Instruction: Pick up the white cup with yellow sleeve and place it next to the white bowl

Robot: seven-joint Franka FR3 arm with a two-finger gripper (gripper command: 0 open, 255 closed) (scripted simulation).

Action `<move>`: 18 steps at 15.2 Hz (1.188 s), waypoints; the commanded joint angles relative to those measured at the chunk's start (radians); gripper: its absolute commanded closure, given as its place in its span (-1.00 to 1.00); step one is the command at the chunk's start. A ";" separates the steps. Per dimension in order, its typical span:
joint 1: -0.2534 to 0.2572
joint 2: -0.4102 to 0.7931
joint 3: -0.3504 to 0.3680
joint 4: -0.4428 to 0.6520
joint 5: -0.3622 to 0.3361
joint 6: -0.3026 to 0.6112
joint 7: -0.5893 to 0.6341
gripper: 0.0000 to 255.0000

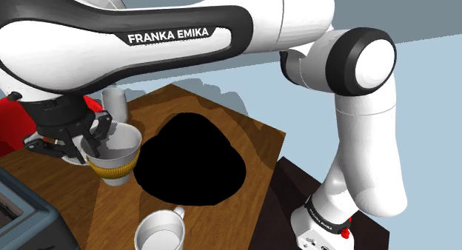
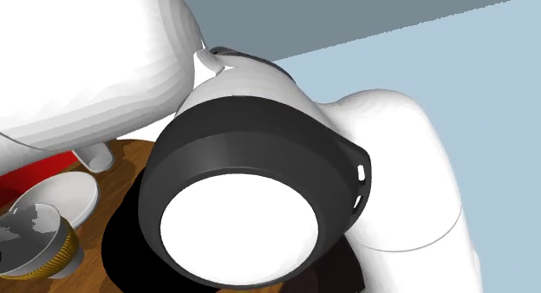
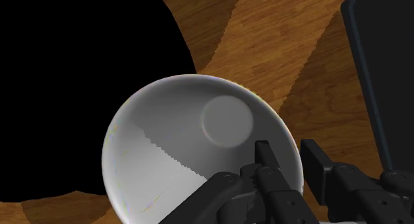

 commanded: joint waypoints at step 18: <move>-0.017 0.024 -0.010 -0.125 -0.021 0.142 0.028 1.00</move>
